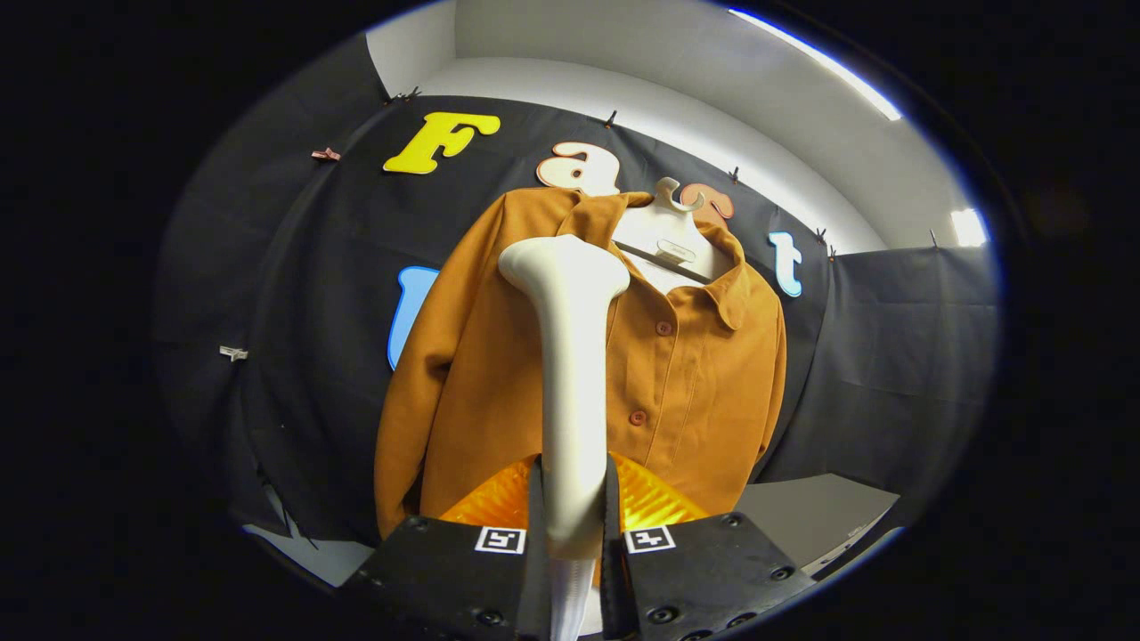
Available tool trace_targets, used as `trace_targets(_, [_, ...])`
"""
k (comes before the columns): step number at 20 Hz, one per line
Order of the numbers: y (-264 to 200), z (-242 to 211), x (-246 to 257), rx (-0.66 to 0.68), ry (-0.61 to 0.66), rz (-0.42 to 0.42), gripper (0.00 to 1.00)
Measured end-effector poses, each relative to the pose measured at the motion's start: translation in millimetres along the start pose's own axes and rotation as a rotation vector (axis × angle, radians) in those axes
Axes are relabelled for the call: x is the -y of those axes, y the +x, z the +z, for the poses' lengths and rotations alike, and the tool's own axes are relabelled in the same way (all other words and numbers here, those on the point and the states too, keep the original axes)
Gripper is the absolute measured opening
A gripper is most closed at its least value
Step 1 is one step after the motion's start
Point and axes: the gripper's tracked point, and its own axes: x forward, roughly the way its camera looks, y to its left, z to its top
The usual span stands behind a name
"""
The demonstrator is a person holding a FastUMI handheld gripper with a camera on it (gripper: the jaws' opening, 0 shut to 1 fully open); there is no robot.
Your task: Iron the clothes twice with a garment steamer, once on the left side and once on the right side.
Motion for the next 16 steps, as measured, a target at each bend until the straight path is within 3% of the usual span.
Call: trace_targets(16, [5.4,-81.8,-5.6,-0.124,0.009,0.014,0.26])
